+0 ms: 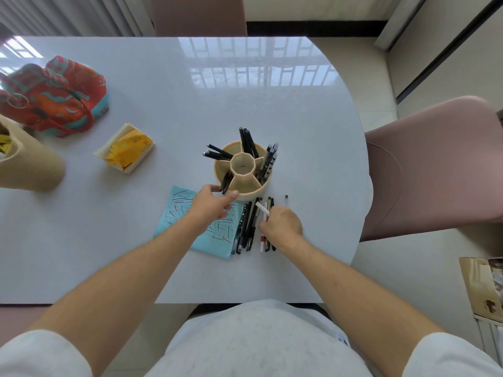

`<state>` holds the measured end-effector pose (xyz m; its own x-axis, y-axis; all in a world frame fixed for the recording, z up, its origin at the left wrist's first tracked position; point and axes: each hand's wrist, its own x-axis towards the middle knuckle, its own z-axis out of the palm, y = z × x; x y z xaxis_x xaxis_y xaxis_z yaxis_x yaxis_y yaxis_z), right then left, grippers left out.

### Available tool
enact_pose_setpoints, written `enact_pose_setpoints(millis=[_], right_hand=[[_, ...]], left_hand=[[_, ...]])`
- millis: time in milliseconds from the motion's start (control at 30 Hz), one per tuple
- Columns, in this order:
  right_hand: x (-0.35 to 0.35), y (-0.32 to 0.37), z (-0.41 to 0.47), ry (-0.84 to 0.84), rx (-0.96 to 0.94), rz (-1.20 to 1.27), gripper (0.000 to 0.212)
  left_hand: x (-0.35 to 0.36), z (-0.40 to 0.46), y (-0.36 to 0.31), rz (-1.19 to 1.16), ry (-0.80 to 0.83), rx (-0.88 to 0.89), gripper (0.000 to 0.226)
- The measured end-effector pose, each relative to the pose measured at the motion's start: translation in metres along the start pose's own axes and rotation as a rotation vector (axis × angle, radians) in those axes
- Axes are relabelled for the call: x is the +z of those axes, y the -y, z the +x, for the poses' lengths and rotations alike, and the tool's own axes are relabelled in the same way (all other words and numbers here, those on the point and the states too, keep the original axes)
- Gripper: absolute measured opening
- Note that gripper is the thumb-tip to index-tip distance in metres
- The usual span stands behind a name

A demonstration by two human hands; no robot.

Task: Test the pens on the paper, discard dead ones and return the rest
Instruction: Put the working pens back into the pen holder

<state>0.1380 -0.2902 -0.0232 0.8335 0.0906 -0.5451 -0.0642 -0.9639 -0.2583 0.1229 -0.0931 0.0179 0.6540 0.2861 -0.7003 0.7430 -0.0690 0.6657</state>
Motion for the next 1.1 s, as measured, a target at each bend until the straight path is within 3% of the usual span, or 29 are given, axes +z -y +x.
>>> enact_pose_setpoints(millis=[200,333,433,567,733,833,1100], right_hand=[[0.008,0.004,-0.001,-0.070,-0.077,-0.077,0.020],[0.011,0.003,0.001,0.001,0.034,0.071,0.022],[-0.001,0.002,-0.002,0.030,0.101,0.447,0.022],[-0.035,-0.001,-0.005,-0.098,0.121,1.042,0.018],[-0.083,0.025,0.002,-0.078,-0.101,1.666,0.019],[-0.096,0.047,0.009,-0.069,-0.210,1.726,0.019],[-0.076,0.054,0.012,-0.163,-0.123,1.560,0.026]], left_hand=[[-0.015,0.004,0.010,0.013,0.024,-0.020,0.050],[-0.023,0.007,0.009,-0.034,-0.010,-0.014,0.047],[-0.023,0.007,0.003,-0.111,-0.018,0.008,0.042],[-0.016,0.010,-0.005,-0.142,-0.020,0.033,0.039],[-0.006,0.013,-0.007,-0.097,-0.048,0.030,0.039],[-0.004,0.013,-0.007,-0.085,-0.038,0.028,0.039],[-0.003,0.018,-0.002,-0.080,-0.040,0.023,0.039]])
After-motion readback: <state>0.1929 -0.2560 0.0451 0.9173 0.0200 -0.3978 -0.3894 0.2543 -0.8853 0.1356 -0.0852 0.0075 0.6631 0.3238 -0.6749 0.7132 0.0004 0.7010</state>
